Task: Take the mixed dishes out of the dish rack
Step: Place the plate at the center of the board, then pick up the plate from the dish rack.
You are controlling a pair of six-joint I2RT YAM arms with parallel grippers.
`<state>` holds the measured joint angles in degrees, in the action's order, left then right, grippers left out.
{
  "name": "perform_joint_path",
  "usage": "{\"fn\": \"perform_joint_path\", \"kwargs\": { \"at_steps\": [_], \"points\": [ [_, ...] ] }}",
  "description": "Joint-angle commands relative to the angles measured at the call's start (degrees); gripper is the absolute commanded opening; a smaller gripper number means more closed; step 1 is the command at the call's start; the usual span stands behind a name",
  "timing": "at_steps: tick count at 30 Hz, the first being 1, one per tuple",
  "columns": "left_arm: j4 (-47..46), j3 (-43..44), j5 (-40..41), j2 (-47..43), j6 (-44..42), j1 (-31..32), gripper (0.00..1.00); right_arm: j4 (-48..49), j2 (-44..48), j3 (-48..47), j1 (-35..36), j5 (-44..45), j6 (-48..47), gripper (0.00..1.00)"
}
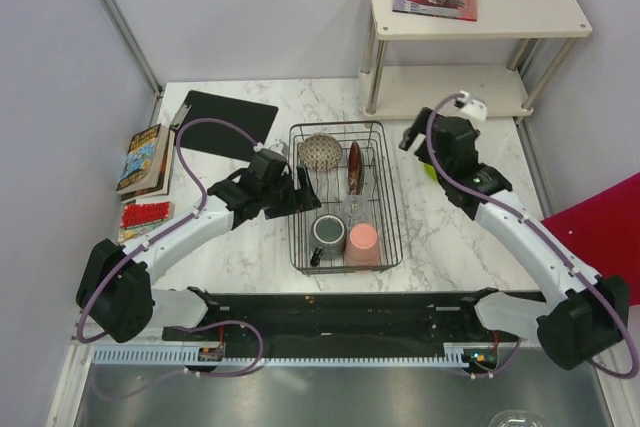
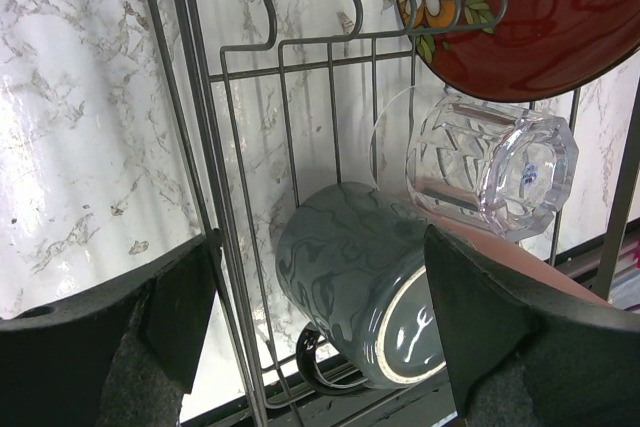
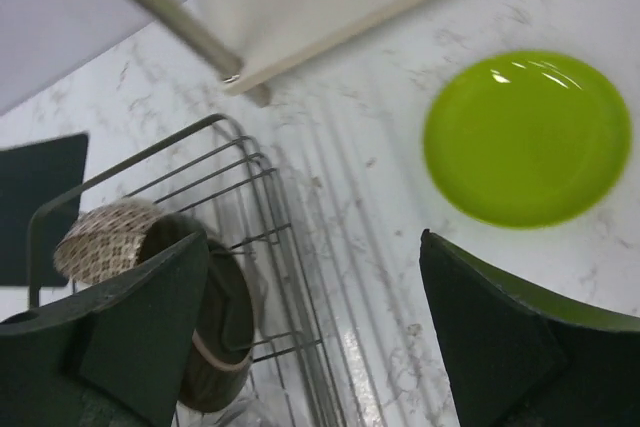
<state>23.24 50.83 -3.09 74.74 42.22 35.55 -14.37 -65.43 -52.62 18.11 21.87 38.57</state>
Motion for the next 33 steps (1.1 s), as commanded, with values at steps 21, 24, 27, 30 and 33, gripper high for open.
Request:
{"fn": "perform_joint_path", "kwargs": {
  "at_steps": [21, 24, 27, 30, 33],
  "points": [
    [0.22, -1.43, 2.83, -2.49, 1.64, 0.31, 0.88, -13.75, -28.87, -26.57, 31.11, 34.03, -25.04, 0.74],
    [0.22, -1.52, 2.92, -2.4, 1.64, 0.31, 0.88, -14.28, -30.81, -26.22, 31.2, 33.59, -24.51, 0.74],
    [0.31, -1.78, 2.92, -2.32, 1.64, 0.31, 0.88, -14.02, -32.22, -25.95, 31.2, 31.93, -23.63, 0.73],
    [0.22, -1.87, 2.92, -2.32, 1.64, 0.31, 0.88, -13.23, -32.31, -25.6, 31.2, 30.87, -22.75, 0.73],
    [0.13, -2.05, 2.92, -2.32, 1.64, 0.31, 0.88, -12.17, -31.6, -25.95, 31.72, 31.13, -22.83, 0.73]
  ]
}}
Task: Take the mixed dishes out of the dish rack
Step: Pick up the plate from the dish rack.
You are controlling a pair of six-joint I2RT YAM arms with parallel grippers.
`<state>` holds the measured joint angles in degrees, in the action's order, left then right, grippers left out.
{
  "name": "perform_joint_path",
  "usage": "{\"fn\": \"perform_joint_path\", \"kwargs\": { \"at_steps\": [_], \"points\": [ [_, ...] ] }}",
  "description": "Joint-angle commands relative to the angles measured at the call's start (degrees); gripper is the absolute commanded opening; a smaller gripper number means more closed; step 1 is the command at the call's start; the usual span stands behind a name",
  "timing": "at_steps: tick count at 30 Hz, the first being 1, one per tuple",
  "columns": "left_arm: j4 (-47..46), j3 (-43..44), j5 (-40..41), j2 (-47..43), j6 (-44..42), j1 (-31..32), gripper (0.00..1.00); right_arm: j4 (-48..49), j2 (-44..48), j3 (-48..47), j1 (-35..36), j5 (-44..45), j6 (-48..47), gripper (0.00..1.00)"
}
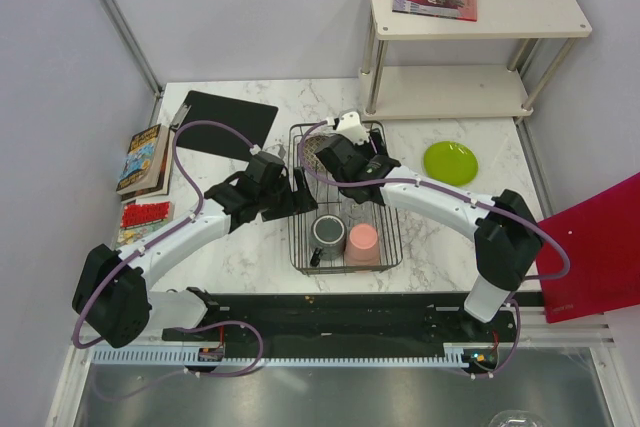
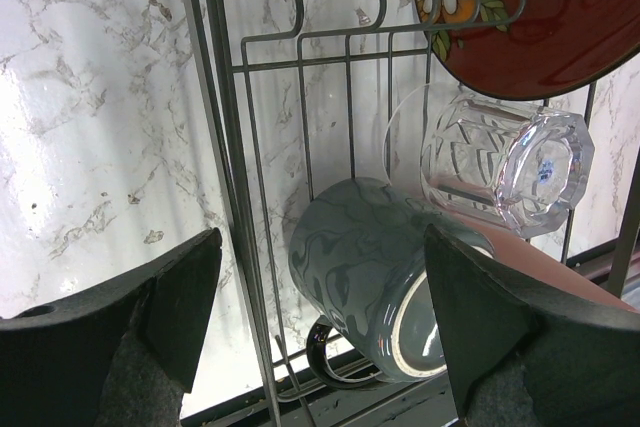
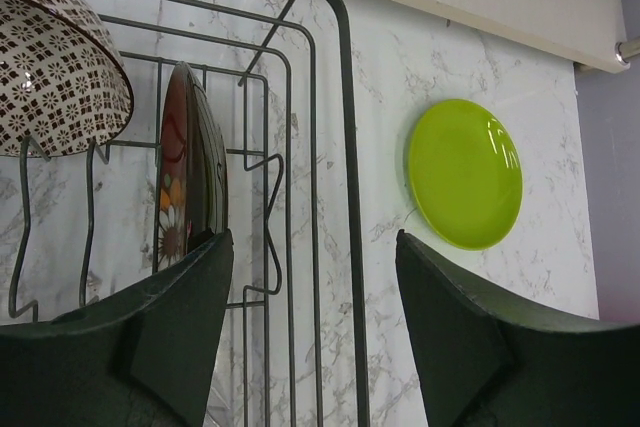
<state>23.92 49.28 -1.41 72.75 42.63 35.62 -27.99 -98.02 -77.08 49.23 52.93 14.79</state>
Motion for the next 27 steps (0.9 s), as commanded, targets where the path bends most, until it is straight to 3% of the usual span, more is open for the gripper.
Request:
{"fn": "perform_joint_path", "kwargs": {
  "at_steps": [1, 27],
  "points": [
    [-0.54, -0.5, 1.32, -0.24, 1.23, 0.24, 0.88, 1.44, 1.16, -1.76, 0.78, 0.68, 0.95, 0.73],
    [-0.54, -0.59, 1.23, 0.02, 1.31, 0.24, 0.88, 0.3, 4.5, -5.27, 5.26, 1.48, 2.35, 0.73]
  ]
}}
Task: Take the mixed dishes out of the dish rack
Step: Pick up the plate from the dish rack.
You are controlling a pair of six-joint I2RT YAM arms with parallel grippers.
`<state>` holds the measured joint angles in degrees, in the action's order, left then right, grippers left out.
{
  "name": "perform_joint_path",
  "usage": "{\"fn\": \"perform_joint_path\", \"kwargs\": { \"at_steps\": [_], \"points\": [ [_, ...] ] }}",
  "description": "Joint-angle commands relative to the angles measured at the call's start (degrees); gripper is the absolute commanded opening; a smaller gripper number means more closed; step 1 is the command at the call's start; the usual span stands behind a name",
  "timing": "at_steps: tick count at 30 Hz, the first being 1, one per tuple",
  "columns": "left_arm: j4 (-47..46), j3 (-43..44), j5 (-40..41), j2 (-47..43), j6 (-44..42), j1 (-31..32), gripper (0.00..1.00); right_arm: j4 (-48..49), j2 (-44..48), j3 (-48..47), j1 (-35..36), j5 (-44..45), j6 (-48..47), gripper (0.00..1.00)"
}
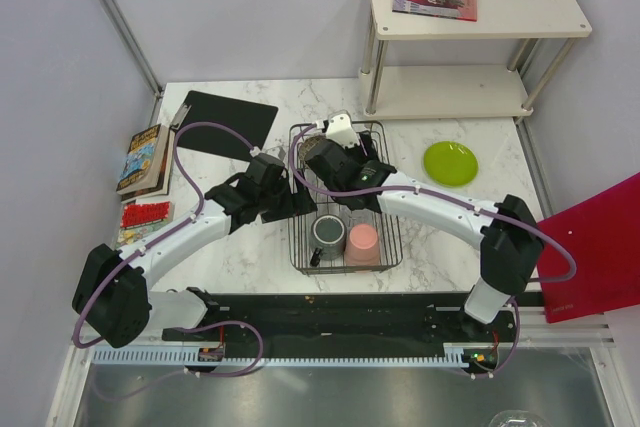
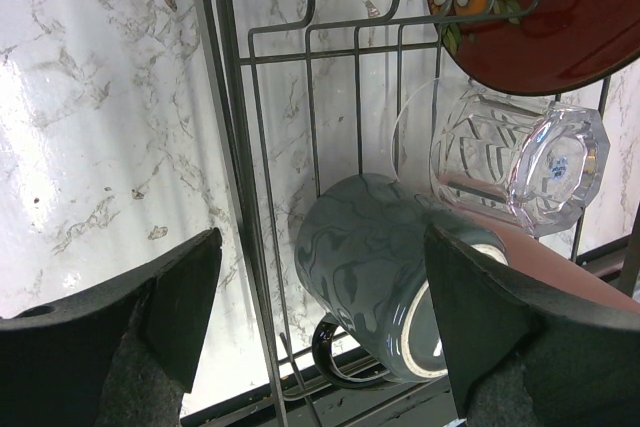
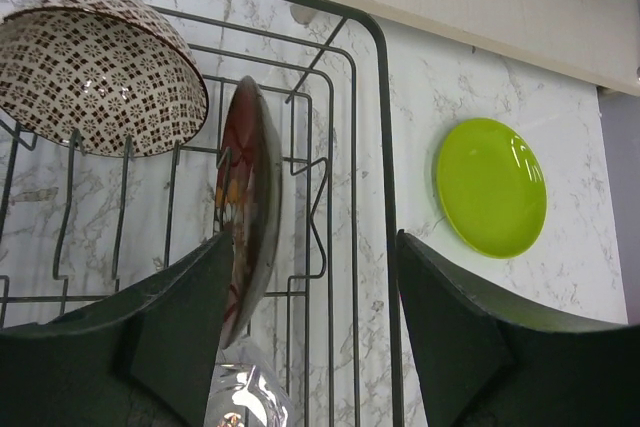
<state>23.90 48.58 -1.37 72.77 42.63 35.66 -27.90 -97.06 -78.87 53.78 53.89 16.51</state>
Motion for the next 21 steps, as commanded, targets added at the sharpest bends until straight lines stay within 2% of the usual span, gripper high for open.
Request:
{"fn": "perform_joint_path", "kwargs": {
  "at_steps": [1, 14, 17, 21],
  "points": [
    [-0.61, 0.11, 1.19, 0.09, 1.31, 0.2, 0.88, 0.13, 3.63, -3.74, 0.89, 0.43, 0.63, 0.73],
    [-0.52, -0.32, 1.19, -0.17, 1.58, 0.2, 0.88, 1.09, -0.32, -0.5, -0.43, -1.15, 2.03, 0.73],
    [-0.61, -0.59, 1.1, -0.18, 1.58, 0.2, 0.88, 1.71, -1.12, 0.29, -1.04, -2.47, 2.21, 0.7],
    [-0.52, -0.68, 1.19, 0.0, 1.58, 0.2, 0.88, 1.97, -2.52, 0.91, -1.66, -3.7, 2.47, 0.6]
  ]
}}
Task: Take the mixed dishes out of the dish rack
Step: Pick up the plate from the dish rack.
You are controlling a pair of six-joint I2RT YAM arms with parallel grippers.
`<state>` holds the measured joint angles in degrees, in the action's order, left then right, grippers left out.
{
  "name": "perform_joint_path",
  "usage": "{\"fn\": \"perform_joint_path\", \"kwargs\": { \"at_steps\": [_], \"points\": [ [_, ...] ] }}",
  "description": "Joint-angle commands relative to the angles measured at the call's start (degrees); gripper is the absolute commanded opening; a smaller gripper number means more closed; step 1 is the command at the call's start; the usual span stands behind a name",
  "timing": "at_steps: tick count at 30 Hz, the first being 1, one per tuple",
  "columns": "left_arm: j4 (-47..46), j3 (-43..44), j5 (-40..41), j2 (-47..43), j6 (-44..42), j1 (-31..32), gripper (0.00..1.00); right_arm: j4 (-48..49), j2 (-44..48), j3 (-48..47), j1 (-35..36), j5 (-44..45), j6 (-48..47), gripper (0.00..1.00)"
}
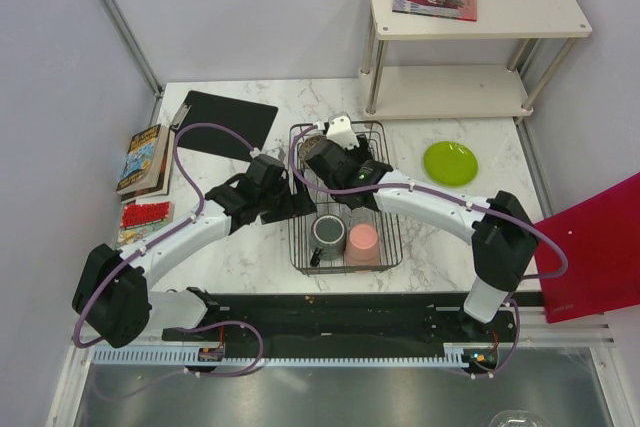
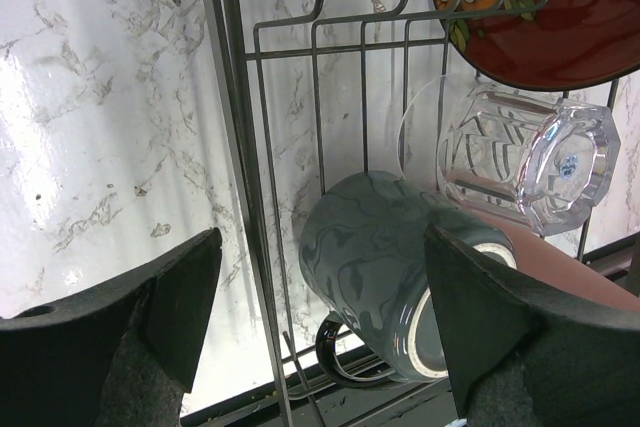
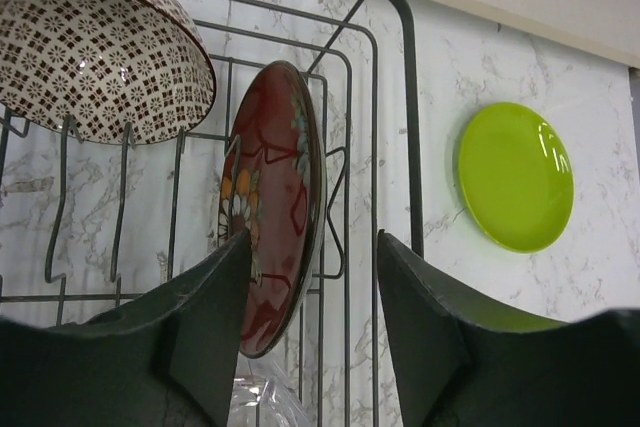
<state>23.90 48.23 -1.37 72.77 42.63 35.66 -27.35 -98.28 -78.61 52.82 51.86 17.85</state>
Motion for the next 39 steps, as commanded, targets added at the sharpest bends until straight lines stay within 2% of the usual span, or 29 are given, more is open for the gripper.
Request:
{"fn": "perform_joint_path", "kwargs": {
  "at_steps": [1, 7, 11, 15, 19, 20, 22, 39],
  "points": [
    [-0.52, -0.41, 1.19, -0.17, 1.58, 0.2, 0.88, 1.51, -1.47, 1.08, -0.87, -1.84, 1.4, 0.58],
    [-0.52, -0.59, 1.19, -0.26, 1.58, 0.2, 0.88, 1.86, -2.44, 2.93, -2.1, -2.9, 2.28, 0.5],
    [-0.61, -0.5, 1.19, -0.26, 1.66, 0.2, 0.88, 2.04, -2.8, 3.73, -2.46, -3.17, 2.81, 0.41],
    [-0.61, -0.59, 1.19, -0.18, 1.58, 0.2, 0.88, 2.13, -1.74, 3.73, -2.46, -3.08, 2.46, 0.24],
    [-0.52, -0.59, 1.19, -0.09, 1.66, 0.2, 0.88, 2.22, -0.25, 3.37, -2.46, -2.64, 1.76, 0.11],
    [-0.61, -0.59, 1.19, -0.17, 1.58, 0.2, 0.88, 1.78, 0.28, 3.11, -2.37, -2.46, 1.84, 0.05],
    [-0.52, -0.5, 1.1, -0.09, 1.66, 0.2, 0.88, 1.17, 0.72, 2.32, -2.19, -2.29, 1.67, 0.0],
    [-0.61, -0.33, 1.28, 0.79, 1.84, 0.2, 0.88, -6.04, 7.4, -7.35, 1.5, 0.35, -0.09, 0.0]
  ]
}}
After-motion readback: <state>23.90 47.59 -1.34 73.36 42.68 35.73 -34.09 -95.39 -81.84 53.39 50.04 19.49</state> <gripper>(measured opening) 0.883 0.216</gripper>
